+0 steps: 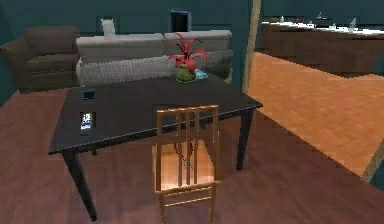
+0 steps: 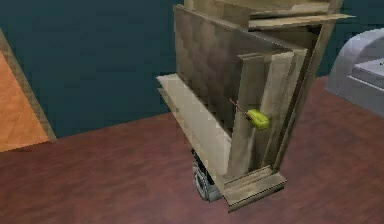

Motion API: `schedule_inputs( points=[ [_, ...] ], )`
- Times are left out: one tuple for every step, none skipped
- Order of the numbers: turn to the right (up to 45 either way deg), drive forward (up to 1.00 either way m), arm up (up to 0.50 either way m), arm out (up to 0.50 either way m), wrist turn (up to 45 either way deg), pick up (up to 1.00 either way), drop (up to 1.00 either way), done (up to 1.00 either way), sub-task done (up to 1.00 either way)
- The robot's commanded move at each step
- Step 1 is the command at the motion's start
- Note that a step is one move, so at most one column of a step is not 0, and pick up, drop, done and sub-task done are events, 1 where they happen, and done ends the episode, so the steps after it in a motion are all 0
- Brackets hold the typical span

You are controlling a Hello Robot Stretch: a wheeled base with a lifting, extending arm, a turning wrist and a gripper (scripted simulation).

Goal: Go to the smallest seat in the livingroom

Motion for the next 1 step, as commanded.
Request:
schedule_inputs(
  points=[
    [0.0, 0.00, 0.00, 0.00, 0.0, 0.00, 0.00, 1.00, 0.00]
  ],
)
